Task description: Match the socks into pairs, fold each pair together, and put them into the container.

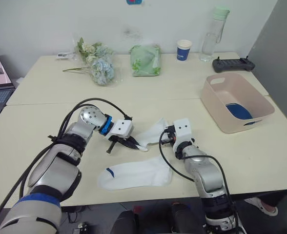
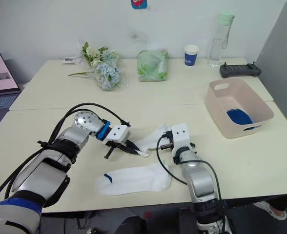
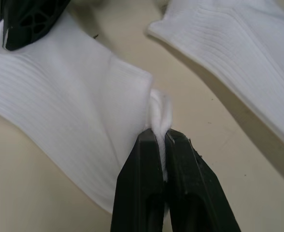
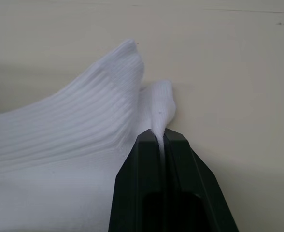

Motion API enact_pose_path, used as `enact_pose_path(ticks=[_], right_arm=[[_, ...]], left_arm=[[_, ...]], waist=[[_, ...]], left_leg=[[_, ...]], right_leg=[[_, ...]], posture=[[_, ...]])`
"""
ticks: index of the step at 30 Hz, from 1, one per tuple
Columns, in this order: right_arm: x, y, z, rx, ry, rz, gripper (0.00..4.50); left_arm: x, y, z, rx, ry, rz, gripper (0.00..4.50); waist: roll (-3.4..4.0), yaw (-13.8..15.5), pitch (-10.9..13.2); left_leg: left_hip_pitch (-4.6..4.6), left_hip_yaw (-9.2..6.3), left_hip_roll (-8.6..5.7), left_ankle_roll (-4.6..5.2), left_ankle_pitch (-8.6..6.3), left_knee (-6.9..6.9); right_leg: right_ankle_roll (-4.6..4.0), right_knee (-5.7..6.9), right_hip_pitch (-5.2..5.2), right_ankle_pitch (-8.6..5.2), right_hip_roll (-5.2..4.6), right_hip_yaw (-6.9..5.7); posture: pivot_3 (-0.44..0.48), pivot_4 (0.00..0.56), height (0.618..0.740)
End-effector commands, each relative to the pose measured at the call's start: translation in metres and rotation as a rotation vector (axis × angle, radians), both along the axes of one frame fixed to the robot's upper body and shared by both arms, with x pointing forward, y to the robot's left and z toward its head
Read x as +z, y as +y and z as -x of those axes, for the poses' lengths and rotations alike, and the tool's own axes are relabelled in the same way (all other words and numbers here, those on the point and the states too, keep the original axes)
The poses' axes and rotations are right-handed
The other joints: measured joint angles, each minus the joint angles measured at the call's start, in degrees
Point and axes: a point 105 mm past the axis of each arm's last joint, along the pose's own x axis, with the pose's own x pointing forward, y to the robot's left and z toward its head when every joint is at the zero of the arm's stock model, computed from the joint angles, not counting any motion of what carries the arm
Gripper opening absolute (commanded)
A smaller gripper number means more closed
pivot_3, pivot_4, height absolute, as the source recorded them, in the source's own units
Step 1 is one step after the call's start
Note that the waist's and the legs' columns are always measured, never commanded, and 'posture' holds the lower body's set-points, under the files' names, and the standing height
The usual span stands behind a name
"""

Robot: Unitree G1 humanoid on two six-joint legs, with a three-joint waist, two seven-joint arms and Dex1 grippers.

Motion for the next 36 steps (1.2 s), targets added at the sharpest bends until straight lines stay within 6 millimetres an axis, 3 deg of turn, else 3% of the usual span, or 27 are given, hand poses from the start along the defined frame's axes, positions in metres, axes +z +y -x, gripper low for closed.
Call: enact_pose_path(ticks=[1, 5, 11, 13, 16, 18, 20, 24, 26, 30, 36], right_arm=[[0.018, 0.007, 0.002, 0.004, -0.061, -0.041, 1.04], [0.02, 0.007, 0.004, 0.006, -0.072, -0.041, 2.41], [0.036, 0.0, 0.014, 0.078, -0.16, -0.017, 4.4], [0.043, -0.003, 0.018, 0.122, -0.2, 0.015, 4.5], [0.048, -0.004, 0.025, 0.185, -0.222, 0.041, 4.5], [0.053, -0.01, 0.029, 0.236, -0.252, 0.1, 4.5], [0.059, -0.014, 0.032, 0.276, -0.27, 0.131, 4.5], [0.063, -0.019, 0.031, 0.297, -0.255, 0.143, 4.5], [0.062, -0.025, 0.025, 0.28, -0.234, 0.158, 4.5], [0.065, -0.031, 0.016, 0.25, -0.224, 0.157, 4.5], [0.067, -0.033, 0.0, 0.224, -0.192, 0.128, 4.5]], left_arm=[[0.024, 0.007, -0.01, 0.035, -0.061, 0.04, 1.02], [0.043, 0.02, -0.013, 0.137, -0.025, 0.134, 2.23], [0.056, 0.067, 0.006, 0.392, 0.183, 0.254, 4.05], [0.056, 0.074, 0.008, 0.498, 0.25, 0.306, 4.45], [0.054, 0.075, 0.012, 0.607, 0.318, 0.357, 4.45], [0.047, 0.069, 0.025, 0.698, 0.445, 0.397, 4.45], [0.029, 0.064, 0.038, 0.782, 0.516, 0.322, 4.45], [0.01, 0.045, 0.043, 0.934, 0.639, 0.297, 4.45], [-0.004, 0.038, 0.045, 0.982, 0.622, 0.244, 4.45], [-0.011, 0.025, 0.04, 1.067, 0.659, 0.285, 4.45], [-0.021, 0.015, 0.046, 1.075, 0.653, 0.246, 2.65]], waist=[[0.0, 0.0, 0.0], [0.0, -0.1, 0.0], [0.02, -1.1, 0.0], [0.02, -1.2, 0.0], [0.0, -0.7, 0.0], [0.0, -0.5, 0.0], [0.0, -0.4, 0.0], [-0.03, 0.1, 0.0], [-0.04, 0.2, 0.0], [-0.03, 0.9, -0.1], [-0.03, 1.5, -0.1]], left_leg=[[-0.01, 0.0, 0.0, 0.0, 0.0, 0.0], [0.0, -0.01, 0.03, 0.0, 0.0, 0.0], [0.02, -0.1, 0.07, 0.0, 0.0, -0.04], [0.0, -0.16, 0.06, 0.0, 0.0, -0.04], [-0.01, -0.23, 0.03, 0.0, 0.0, 0.01], [-0.01, -0.24, 0.04, 0.0, 0.0, 0.01], [-0.02, -0.23, 0.04, 0.0, 0.0, 0.0], [0.01, -0.25, 0.05, 0.0, 0.0, 0.01], [0.06, -0.24, 0.04, 0.0, 0.0, 0.01], [0.15, -0.19, -0.01, 0.0, 0.0, 0.01], [0.27, -0.11, 0.0, -0.02, 0.01, 0.01]], right_leg=[[0.0, -0.02, 0.0, 0.0, 0.0, 0.0], [0.0, -0.02, -0.01, 0.0, -0.01, 0.02], [0.01, -0.02, 0.0, -0.02, -0.01, 0.1], [0.01, -0.04, 0.01, -0.04, -0.01, 0.07], [0.02, -0.01, 0.07, -0.04, -0.05, 0.01], [0.01, 0.0, 0.06, -0.04, -0.05, 0.04], [0.03, -0.04, 0.06, -0.05, -0.07, 0.07], [0.03, 0.04, 0.08, -0.05, -0.09, 0.03], [0.03, 0.15, 0.08, -0.05, -0.08, 0.03], [0.03, 0.12, 0.18, -0.05, -0.1, 0.06], [0.02, 0.06, 0.27, -0.05, -0.13, 0.12]], posture=[[0.0, 0.15, 0.74], [0.0, 0.15, 0.74], [0.0, 0.15, 0.74], [0.0, 0.15, 0.74], [0.0, 0.15, 0.74], [0.0, 0.15, 0.74], [0.0, 0.15, 0.74], [0.0, 0.15, 0.74], [0.0, 0.15, 0.74], [0.0, 0.15, 0.74], [0.0, 0.15, 0.74]])
